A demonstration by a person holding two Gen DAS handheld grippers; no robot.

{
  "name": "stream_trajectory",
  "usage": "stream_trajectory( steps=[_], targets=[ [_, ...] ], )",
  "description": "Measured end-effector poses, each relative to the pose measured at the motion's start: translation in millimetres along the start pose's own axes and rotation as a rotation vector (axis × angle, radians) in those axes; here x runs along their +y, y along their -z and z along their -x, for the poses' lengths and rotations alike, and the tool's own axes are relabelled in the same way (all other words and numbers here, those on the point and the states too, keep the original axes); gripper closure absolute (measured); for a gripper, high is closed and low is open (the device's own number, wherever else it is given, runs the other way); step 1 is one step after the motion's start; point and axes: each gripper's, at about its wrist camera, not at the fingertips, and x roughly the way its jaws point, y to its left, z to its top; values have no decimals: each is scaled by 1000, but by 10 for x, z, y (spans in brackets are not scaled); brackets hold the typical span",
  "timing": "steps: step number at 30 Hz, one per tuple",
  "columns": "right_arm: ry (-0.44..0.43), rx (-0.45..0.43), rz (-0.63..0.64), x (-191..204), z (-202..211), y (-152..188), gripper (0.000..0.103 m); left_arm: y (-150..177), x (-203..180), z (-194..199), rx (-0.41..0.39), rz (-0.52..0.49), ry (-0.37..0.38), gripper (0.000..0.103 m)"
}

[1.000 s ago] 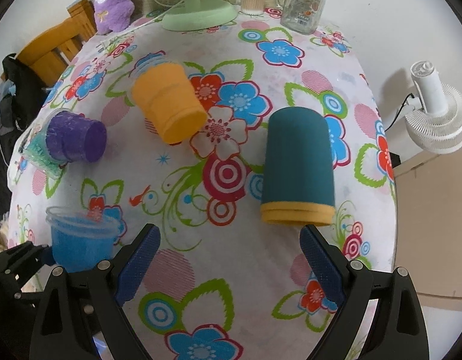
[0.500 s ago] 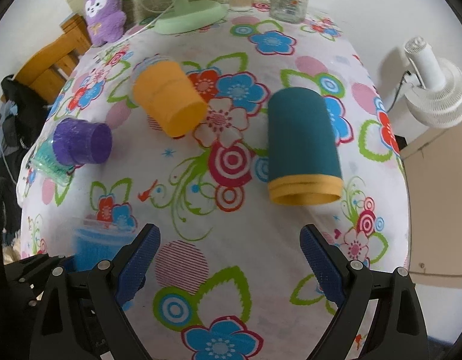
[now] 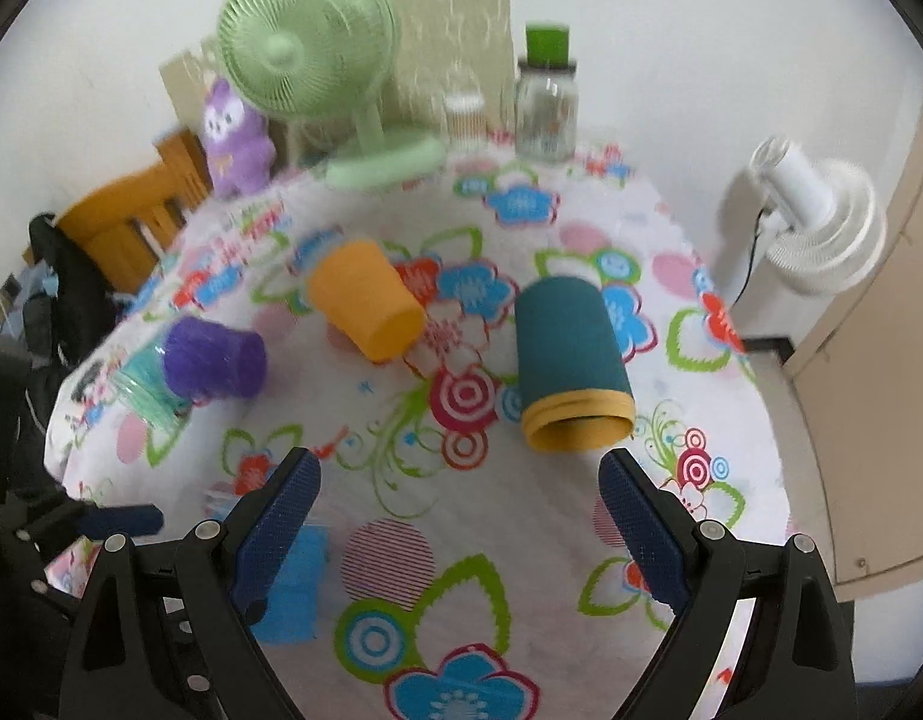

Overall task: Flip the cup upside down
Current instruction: 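Lift the blue cup with the left gripper toward the right tool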

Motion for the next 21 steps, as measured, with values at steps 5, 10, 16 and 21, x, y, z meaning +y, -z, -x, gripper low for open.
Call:
stream_trajectory(
  steps=[5,10,16,21],
  targets=[
    [92,-117,3,276,266,252,7,164,190,191,-77,-170,-120,12],
    [67,-179,-76,414,417,528,7,273,438,248,-119,-299,-74,7],
    [36,-198,-84,553,369,786,7,345,572,370,-166,-370,-61,0],
    [-4,-251,-26,740,149,1068,8,358,668,196,-147,-382,-86,0]
  ],
)
